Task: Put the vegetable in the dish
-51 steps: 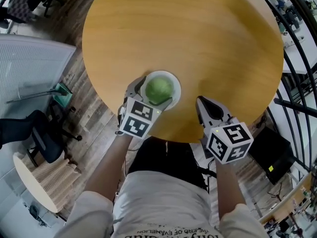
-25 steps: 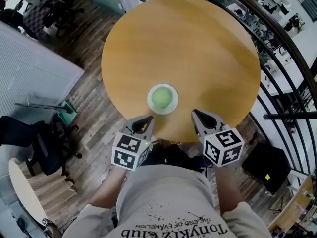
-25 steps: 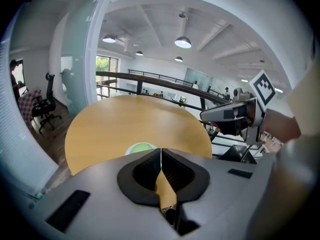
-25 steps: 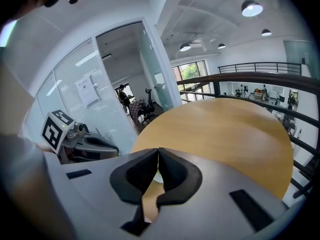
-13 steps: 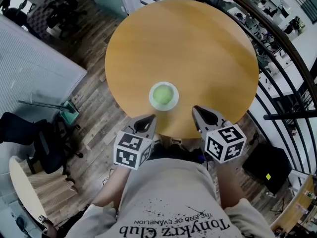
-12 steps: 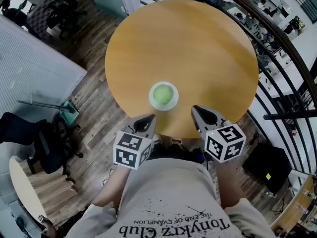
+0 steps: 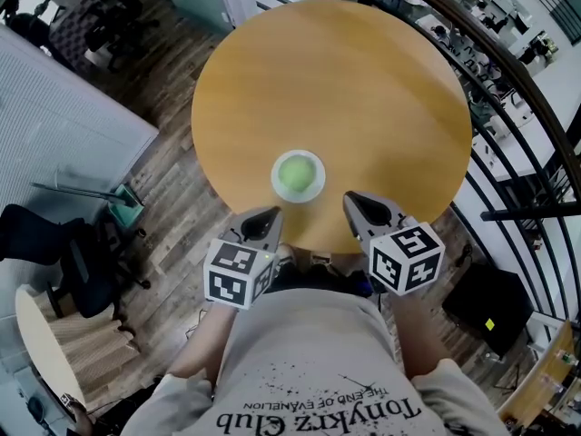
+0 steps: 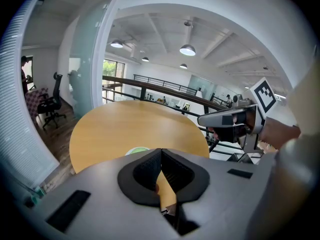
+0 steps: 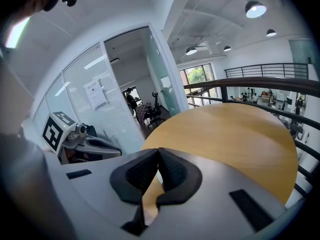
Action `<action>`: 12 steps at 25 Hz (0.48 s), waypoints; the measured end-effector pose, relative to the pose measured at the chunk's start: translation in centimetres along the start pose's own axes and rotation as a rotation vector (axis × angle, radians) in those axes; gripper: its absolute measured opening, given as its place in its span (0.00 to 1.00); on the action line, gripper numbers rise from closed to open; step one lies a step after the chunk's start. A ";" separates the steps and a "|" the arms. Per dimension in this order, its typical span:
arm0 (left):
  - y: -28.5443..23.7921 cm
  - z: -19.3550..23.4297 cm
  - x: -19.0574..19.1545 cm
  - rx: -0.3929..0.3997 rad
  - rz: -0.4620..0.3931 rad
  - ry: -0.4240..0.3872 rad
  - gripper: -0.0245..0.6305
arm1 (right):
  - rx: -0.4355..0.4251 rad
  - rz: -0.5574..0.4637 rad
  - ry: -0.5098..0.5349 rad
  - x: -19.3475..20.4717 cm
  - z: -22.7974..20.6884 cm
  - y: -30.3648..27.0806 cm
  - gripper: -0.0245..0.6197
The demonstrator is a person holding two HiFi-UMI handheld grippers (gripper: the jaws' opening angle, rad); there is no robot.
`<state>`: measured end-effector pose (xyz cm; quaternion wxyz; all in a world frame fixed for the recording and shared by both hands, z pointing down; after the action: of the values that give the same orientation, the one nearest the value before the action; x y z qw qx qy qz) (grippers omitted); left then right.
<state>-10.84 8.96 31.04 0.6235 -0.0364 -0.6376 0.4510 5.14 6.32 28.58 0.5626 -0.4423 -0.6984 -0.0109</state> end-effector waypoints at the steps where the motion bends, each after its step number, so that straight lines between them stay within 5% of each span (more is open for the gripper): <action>1: 0.0 0.0 0.1 -0.001 0.000 0.000 0.07 | -0.002 0.000 0.001 0.1 0.0 0.0 0.08; 12: 0.2 -0.3 -0.4 0.010 -0.003 0.001 0.07 | -0.002 0.001 -0.001 -0.2 0.4 0.3 0.08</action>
<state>-10.56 9.01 30.55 0.6246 -0.0324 -0.6351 0.4533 5.03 6.58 28.19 0.5618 -0.4431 -0.6985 -0.0111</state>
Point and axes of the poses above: the fingertips, and each gripper's own axes: y backward along the fingers, z to its left, x out of its underside, the point moved 4 cm from there along y, backward along the fingers, and after that the axes turned 3 degrees about -y, right-handed, at the moved point
